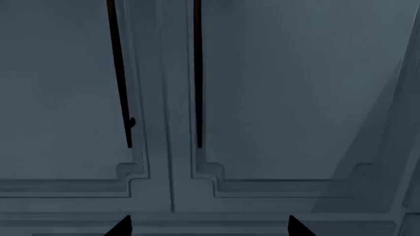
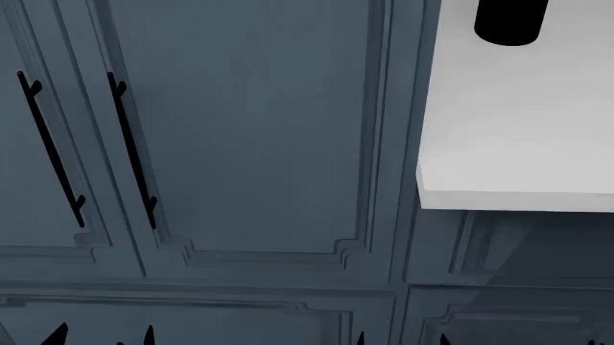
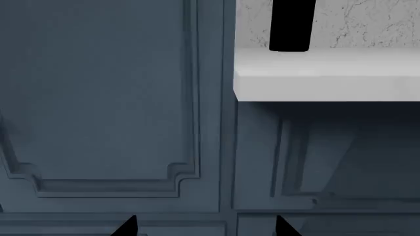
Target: Press the stop button on the microwave
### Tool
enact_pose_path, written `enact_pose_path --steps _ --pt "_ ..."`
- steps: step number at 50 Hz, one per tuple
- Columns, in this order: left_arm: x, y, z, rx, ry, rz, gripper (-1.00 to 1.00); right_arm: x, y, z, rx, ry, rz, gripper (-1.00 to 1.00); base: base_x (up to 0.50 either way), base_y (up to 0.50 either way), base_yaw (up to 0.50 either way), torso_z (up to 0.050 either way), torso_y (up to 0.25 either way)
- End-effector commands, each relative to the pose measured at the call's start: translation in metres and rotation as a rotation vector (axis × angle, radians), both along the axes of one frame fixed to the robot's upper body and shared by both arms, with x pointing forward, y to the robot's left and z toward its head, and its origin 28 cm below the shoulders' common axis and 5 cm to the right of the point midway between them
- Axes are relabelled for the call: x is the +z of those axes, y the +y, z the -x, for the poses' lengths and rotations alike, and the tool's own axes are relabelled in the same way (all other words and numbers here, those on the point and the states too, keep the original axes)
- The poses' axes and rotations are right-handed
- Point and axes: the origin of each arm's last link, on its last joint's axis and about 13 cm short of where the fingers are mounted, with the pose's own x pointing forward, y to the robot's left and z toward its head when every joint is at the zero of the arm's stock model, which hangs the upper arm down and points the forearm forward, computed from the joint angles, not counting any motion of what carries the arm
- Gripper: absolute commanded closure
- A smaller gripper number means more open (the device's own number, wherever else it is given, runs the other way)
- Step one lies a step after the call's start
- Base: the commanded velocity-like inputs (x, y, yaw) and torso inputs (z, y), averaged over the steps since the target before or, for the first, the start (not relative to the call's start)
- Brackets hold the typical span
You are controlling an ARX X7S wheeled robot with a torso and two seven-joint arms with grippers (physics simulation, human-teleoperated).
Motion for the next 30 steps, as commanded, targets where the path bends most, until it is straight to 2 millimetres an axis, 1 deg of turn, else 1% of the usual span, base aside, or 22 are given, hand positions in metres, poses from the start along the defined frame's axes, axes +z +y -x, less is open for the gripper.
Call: enact_pose_path --steps 1,5,10,13,14,15,16,17,20,21,22,23,27,28,29,30 --pt "0.0 0.0 0.0 0.0 0.0 -0.01 -1.0 0.0 0.0 0.0 0.0 0.0 0.009 -1.0 0.0 0.0 0.0 0.0 0.0" --pt "-0.002 0.003 0.0 0.01 0.013 -0.006 -1.0 0.006 0.0 -0.001 -0.008 -0.004 0.005 -1.0 0.0 0.0 0.0 0.0 0.0" --pt "-0.004 0.007 0.003 0.028 0.035 -0.023 -1.0 0.02 0.001 -0.002 -0.009 -0.033 0.011 -1.0 0.0 0.0 0.0 0.0 0.0" --pt "-0.007 0.015 0.006 0.056 0.064 -0.053 -1.0 0.031 0.001 -0.003 -0.015 -0.054 0.011 -1.0 0.0 0.0 0.0 0.0 0.0" --pt "-0.012 0.027 0.011 0.104 0.1 -0.035 -1.0 0.042 0.001 -0.004 -0.022 -0.078 0.01 -1.0 0.0 0.0 0.0 0.0 0.0" --pt "-0.016 0.033 0.014 0.13 0.119 -0.047 -1.0 0.047 0.001 -0.004 -0.022 -0.088 0.014 -1.0 0.0 0.0 0.0 0.0 0.0" --pt "-0.022 0.042 0.022 0.166 0.15 -0.074 -1.0 0.056 0.002 -0.006 -0.026 -0.107 0.021 -1.0 0.0 0.0 0.0 0.0 0.0" --pt "-0.026 0.045 0.024 0.18 0.171 -0.085 -1.0 0.059 0.002 -0.007 -0.027 -0.112 0.022 -1.0 0.0 0.0 0.0 0.0 0.0" --pt "-0.05 0.055 0.029 0.22 0.248 -0.106 -1.0 0.075 0.005 -0.006 -0.024 -0.155 0.029 -1.0 0.0 0.0 0.0 0.0 0.0" --pt "-0.054 0.056 0.029 0.223 0.264 -0.093 -1.0 0.077 0.006 -0.005 -0.021 -0.16 0.031 -1.0 0.0 0.0 0.0 0.0 0.0" --pt "-0.063 0.061 0.032 0.236 0.293 -0.088 -1.0 0.081 0.007 -0.005 -0.019 -0.173 0.034 -1.0 0.0 0.0 0.0 0.0 0.0" --pt "-0.068 0.063 0.033 0.241 0.302 -0.095 -1.0 0.083 0.008 -0.005 -0.018 -0.179 0.035 -1.0 0.0 0.0 0.0 0.0 0.0" --pt "-0.095 0.074 0.038 0.272 0.382 -0.106 -1.0 0.098 0.01 -0.005 -0.015 -0.219 0.04 -1.0 0.0 0.0 0.0 0.0 0.0" --pt "-0.1 0.075 0.039 0.265 0.395 -0.106 -1.0 0.103 0.011 -0.005 -0.014 -0.233 0.041 -1.0 0.0 0.0 0.0 0.0 0.0" --pt "-0.108 0.078 0.039 0.28 0.425 -0.122 -1.0 0.104 0.011 -0.005 -0.014 -0.235 0.041 -1.0 0.0 0.0 0.0 0.0 0.0" --pt "-0.111 0.082 0.03 0.292 0.399 -0.125 -1.0 0.11 0.012 -0.004 -0.014 -0.254 0.042 -1.0 0.0 0.0 0.0 0.0 0.0"
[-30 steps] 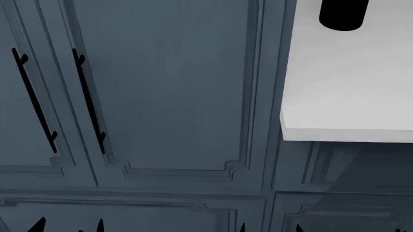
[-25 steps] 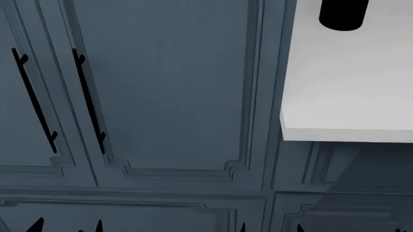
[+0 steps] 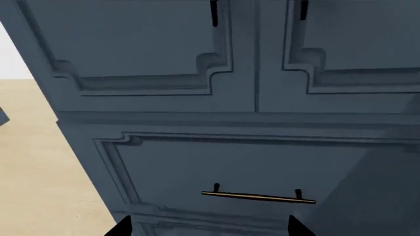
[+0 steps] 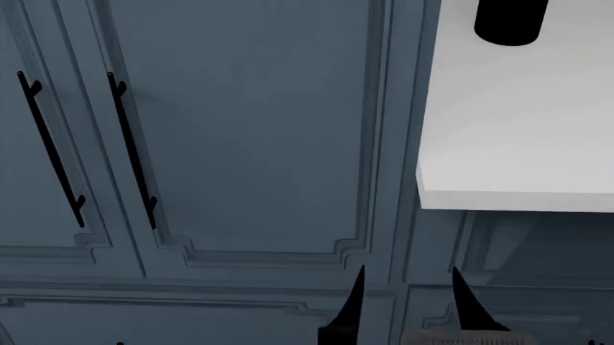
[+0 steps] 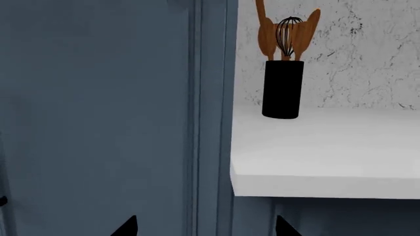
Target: Press the stop button on the microwave
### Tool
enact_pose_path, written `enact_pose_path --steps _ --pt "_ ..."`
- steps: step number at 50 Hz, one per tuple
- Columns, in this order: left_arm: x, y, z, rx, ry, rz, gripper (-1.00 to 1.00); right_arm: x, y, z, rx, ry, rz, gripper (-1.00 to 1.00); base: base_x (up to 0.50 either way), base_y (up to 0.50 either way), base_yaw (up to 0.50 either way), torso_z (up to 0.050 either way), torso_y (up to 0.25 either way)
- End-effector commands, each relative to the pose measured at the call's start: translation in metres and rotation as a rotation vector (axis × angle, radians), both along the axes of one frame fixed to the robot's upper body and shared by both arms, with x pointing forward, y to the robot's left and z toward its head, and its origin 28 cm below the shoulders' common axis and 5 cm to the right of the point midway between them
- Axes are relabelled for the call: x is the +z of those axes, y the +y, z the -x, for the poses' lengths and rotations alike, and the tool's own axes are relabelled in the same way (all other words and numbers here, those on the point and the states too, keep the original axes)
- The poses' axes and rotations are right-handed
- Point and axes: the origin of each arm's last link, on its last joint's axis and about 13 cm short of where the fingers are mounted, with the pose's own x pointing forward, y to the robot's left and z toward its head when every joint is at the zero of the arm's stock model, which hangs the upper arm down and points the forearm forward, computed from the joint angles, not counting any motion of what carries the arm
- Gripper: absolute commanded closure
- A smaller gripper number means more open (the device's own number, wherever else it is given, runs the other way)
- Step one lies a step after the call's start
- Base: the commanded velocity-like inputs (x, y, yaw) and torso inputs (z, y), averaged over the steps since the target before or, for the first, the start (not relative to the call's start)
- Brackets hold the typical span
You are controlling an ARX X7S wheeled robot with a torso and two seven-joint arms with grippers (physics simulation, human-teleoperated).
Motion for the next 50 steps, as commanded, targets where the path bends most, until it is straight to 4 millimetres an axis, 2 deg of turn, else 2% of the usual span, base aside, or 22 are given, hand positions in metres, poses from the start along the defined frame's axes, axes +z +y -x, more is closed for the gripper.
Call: enact_pose_path --steps 1,3,6,12,17,26,32,40,46,50 --pt "-0.058 0.033 0.01 0.111 0.161 -0.018 -1.0 0.045 0.007 0.004 0.004 -0.117 0.011 -1.0 0.0 0.0 0.0 0.0 0.0" --pt "-0.071 0.038 0.028 0.137 0.265 -0.022 -1.0 0.054 0.008 0.004 0.007 -0.141 0.006 -1.0 0.0 0.0 0.0 0.0 0.0" --pt "-0.074 0.041 0.035 0.136 0.313 -0.02 -1.0 0.07 0.009 0.004 0.009 -0.189 -0.006 -1.0 0.0 0.0 0.0 0.0 0.0" --pt "-0.085 0.046 0.063 0.2 0.468 0.032 -1.0 0.104 0.009 0.004 -0.005 -0.283 -0.001 -1.0 0.0 0.0 0.0 0.0 0.0" --pt "-0.088 0.045 0.073 0.202 0.529 0.037 -1.0 0.124 0.008 0.002 -0.014 -0.326 -0.001 -1.0 0.0 0.0 0.0 0.0 0.0" --pt "-0.096 0.038 0.093 0.194 0.678 0.079 -1.0 0.189 0.014 -0.008 0.007 -0.41 0.015 -1.0 0.0 0.0 0.0 0.0 0.0" --pt "-0.096 0.038 0.093 0.194 0.678 0.079 -1.0 0.231 0.02 -0.016 0.048 -0.426 0.04 -1.0 0.0 0.0 0.0 0.0 0.0" --pt "-0.096 0.038 0.093 0.194 0.678 0.079 -1.0 0.281 0.026 -0.028 0.013 -0.455 0.062 -1.0 0.0 0.0 0.0 0.0 0.0" --pt "-0.096 0.038 0.093 0.194 0.678 0.079 -1.0 0.304 0.029 -0.054 -0.017 -0.405 0.073 -1.0 0.0 0.0 0.0 0.0 0.0" --pt "-0.096 0.038 0.093 0.194 0.678 0.079 -1.0 0.319 0.031 -0.062 -0.019 -0.392 0.078 -1.0 0.0 0.0 0.0 0.0 0.0"
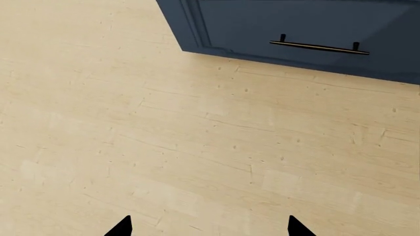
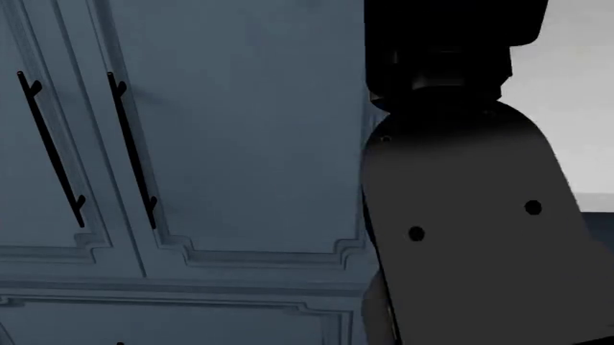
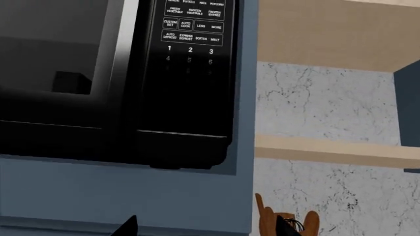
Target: Press the stop button on the microwave
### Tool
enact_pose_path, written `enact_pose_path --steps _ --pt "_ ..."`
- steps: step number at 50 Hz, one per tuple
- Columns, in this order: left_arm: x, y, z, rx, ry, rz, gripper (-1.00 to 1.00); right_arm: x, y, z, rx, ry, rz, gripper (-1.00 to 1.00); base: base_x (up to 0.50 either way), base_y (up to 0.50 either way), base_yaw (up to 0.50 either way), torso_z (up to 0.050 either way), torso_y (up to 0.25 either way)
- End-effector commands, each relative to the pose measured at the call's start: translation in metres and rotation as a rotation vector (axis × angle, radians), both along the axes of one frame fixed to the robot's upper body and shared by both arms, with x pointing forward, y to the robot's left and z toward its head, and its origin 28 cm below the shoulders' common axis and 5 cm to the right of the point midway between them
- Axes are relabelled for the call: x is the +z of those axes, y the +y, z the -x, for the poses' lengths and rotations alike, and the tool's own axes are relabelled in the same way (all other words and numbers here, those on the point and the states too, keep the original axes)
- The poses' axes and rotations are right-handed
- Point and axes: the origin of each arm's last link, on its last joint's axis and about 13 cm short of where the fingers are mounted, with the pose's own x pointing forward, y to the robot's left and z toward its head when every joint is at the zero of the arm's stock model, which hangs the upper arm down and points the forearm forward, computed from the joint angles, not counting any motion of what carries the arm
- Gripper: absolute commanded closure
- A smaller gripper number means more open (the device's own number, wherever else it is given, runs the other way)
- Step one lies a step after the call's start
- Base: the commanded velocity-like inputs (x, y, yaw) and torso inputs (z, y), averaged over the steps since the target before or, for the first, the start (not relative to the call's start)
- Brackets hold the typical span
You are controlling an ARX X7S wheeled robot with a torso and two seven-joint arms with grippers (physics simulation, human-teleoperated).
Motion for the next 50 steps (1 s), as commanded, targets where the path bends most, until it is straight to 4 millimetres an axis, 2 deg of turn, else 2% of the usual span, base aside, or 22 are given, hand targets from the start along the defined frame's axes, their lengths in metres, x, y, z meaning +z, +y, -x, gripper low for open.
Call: enact_pose_path --steps 1,11,17,27,37,50 --pt "-0.001 0.0 0.002 0.002 0.015 0.006 -1.0 0.057 0.006 -0.018 -0.027 0.022 0.017 -1.0 0.0 0.0 0.0 0.0 0.0" --pt "-0.001 0.0 0.002 0.002 0.015 0.006 -1.0 0.101 0.007 -0.028 -0.03 0.044 -0.002 -1.0 0.0 0.0 0.0 0.0 0.0" --pt "-0.001 0.0 0.002 0.002 0.015 0.006 -1.0 0.112 0.006 -0.031 -0.052 0.05 -0.015 -1.0 0.0 0.0 0.0 0.0 0.0" --pt "-0.001 0.0 0.002 0.002 0.015 0.006 -1.0 0.138 0.012 -0.049 -0.091 0.088 -0.021 -1.0 0.0 0.0 0.0 0.0 0.0" --pt "-0.001 0.0 0.002 0.002 0.015 0.006 -1.0 0.164 0.021 -0.048 -0.074 0.085 -0.021 -1.0 0.0 0.0 0.0 0.0 0.0" --pt "-0.001 0.0 0.002 0.002 0.015 0.006 -1.0 0.185 0.03 -0.062 -0.089 0.135 -0.033 -1.0 0.0 0.0 0.0 0.0 0.0"
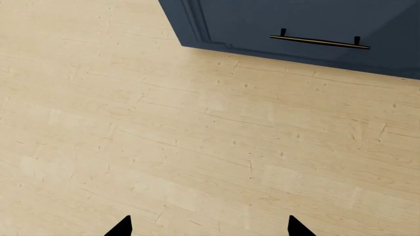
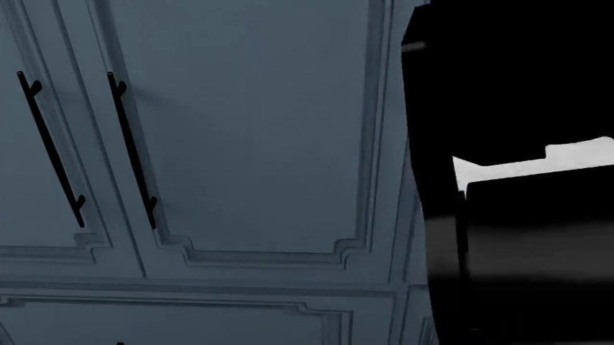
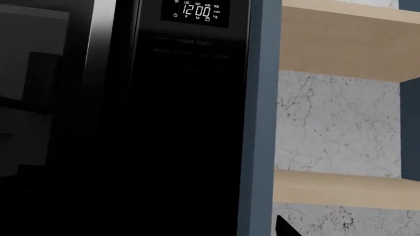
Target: Press the stop button on the microwave
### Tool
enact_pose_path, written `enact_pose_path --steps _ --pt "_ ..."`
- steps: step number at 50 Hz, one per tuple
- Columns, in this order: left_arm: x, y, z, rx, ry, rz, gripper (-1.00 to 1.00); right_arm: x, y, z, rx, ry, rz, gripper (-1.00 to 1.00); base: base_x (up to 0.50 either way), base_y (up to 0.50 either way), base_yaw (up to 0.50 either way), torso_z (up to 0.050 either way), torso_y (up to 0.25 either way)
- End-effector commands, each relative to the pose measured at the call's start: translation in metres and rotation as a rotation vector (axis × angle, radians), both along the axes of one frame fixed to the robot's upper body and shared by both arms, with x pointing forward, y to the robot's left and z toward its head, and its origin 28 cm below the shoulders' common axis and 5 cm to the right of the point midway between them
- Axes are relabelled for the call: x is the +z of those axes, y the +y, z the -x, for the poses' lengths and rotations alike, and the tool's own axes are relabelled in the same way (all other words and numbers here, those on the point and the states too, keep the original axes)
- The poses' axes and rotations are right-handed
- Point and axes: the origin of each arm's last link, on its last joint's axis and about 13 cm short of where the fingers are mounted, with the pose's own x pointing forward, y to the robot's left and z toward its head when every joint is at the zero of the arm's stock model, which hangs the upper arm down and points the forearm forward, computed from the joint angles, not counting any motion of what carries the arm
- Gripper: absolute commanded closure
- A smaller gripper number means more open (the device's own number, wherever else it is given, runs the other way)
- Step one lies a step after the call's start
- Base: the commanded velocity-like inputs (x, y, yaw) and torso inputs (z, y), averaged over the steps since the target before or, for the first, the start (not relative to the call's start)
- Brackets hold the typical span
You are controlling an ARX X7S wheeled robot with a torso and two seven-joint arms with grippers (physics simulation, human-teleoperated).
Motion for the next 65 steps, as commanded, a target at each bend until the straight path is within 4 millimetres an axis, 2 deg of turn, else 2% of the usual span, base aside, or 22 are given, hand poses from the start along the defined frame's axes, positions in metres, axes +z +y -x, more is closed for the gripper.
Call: enact_pose_path --steps 1,13,26,32,41,48,51,59,65 --pt "0.0 0.0 0.0 0.0 0.0 0.0 -1.0 0.019 0.002 -0.008 -0.028 0.031 -0.034 -1.0 0.0 0.0 0.0 0.0 0.0" --pt "0.0 0.0 0.0 0.0 0.0 0.0 -1.0 0.025 0.006 -0.008 -0.02 0.019 -0.04 -1.0 0.0 0.0 0.0 0.0 0.0" --pt "0.0 0.0 0.0 0.0 0.0 0.0 -1.0 0.017 0.008 -0.01 -0.004 0.011 -0.026 -1.0 0.19 0.0 0.0 0.0 0.0" --pt "0.0 0.0 0.0 0.0 0.0 0.0 -1.0 0.032 0.01 0.005 0.044 -0.042 -0.059 -1.0 0.0 0.0 0.0 0.0 0.0" --pt "0.0 0.0 0.0 0.0 0.0 0.0 -1.0 0.036 0.016 0.012 0.036 -0.065 -0.054 -1.0 0.0 0.0 0.0 0.0 0.0" --pt "0.0 0.0 0.0 0.0 0.0 0.0 -1.0 0.043 0.02 0.027 0.084 -0.163 -0.05 -1.0 0.01 0.11 0.0 0.0 0.0" --pt "0.0 0.0 0.0 0.0 0.0 0.0 -1.0 0.039 0.019 0.021 0.062 -0.145 -0.053 -1.0 0.08 0.5 0.0 0.0 0.0" --pt "0.0 0.0 0.0 0.0 0.0 0.0 -1.0 0.039 0.018 0.024 0.076 -0.179 -0.058 -1.0 0.0 0.0 0.0 0.0 0.0" --pt "0.0 0.0 0.0 0.0 0.0 0.0 -1.0 0.038 0.013 0.019 0.022 -0.168 -0.047 -1.0 0.0 0.0 0.0 0.0 0.0"
